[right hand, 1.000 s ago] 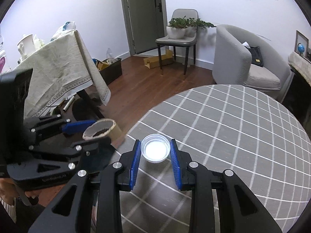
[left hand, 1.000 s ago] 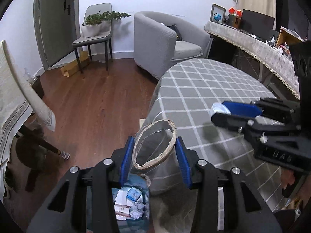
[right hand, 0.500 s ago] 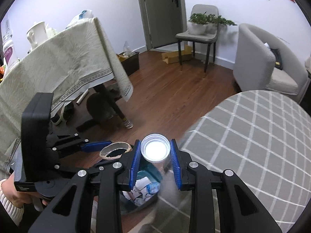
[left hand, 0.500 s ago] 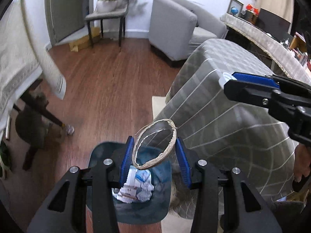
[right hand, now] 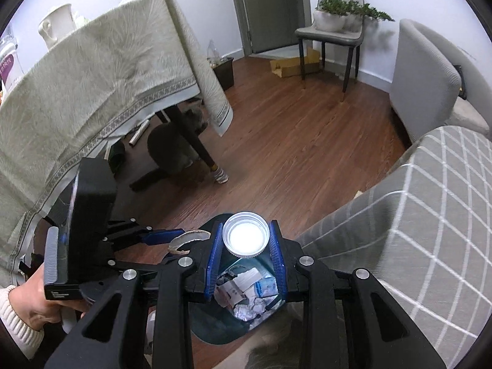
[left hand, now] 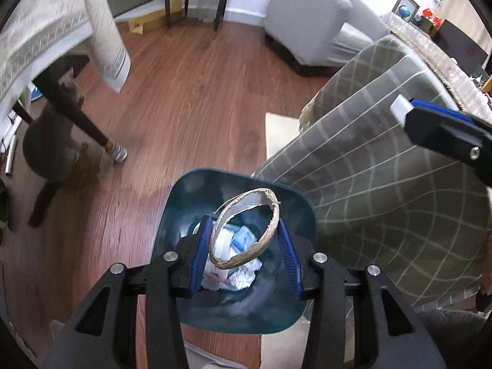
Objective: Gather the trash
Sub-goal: 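Carry the tape roll and the bottle cap over the teal bin with both tools, then open the left gripper to drop the tape roll into the bin, then lower the bottle cap into the bin and open the right gripper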
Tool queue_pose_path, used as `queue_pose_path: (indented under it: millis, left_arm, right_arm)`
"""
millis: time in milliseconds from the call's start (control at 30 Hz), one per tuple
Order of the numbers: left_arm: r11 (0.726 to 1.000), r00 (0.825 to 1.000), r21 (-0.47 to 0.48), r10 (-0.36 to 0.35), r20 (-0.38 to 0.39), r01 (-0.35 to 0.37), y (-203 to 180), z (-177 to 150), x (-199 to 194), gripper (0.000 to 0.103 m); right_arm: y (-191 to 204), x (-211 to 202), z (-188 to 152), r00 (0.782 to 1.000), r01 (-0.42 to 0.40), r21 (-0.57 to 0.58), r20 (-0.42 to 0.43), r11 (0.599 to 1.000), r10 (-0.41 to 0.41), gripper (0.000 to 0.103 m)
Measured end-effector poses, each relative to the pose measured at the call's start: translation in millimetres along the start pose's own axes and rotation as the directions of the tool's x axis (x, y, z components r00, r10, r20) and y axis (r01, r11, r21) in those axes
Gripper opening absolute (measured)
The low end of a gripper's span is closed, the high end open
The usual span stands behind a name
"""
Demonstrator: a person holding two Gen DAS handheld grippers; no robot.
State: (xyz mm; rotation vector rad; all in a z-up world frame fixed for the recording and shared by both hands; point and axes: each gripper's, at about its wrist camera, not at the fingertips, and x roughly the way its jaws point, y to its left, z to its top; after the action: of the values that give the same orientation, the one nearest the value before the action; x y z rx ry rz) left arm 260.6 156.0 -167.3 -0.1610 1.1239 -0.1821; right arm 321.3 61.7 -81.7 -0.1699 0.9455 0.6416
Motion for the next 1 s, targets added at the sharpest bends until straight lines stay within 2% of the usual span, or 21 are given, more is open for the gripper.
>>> queue_pose_path:
  millis: [433, 500, 567, 700, 1000]
  left_arm:
    - [0.999, 0.989, 0.019, 0.046, -0.14, -0.044, 23.1, -29.0, 40.3, 0.047]
    - [0.999, 0.985, 0.021, 0.049, -0.167, -0.046, 24.9, -32.4, 45.7, 0.05]
    - [0.999, 0.982, 0.029, 0.047, -0.184, -0.042, 26.8, -36.2, 48.5, 0.06]
    - [0.998, 0.982, 0.032, 0.053, -0.182, -0.048, 31.3, -38.9, 45.9, 0.067]
    - [0.997, 0.993, -0.019, 0.073, -0.095, -0.075, 49.7, -30.6, 14.3, 0.069]
  right_arm:
    - [16.7, 30.9, 1.0, 0.998, -0.019, -0.009, -0.061, 1.0, 0.018, 0.03]
    - [19.3, 34.9, 1.6, 0.997, -0.024, -0.009, -0.071, 1.0, 0.023, 0.03]
    - [20.5, 38.9, 1.7, 0.996, -0.031, -0.006, -0.081, 1.0, 0.03, 0.03]
    - [24.0, 48.0, 2.4, 0.994, -0.03, -0.007, -0.101, 1.0, 0.029, 0.03]
    - [30.2, 83.7, -6.5, 0.983, -0.019, -0.013, -0.185, 1.0, 0.017, 0.03]
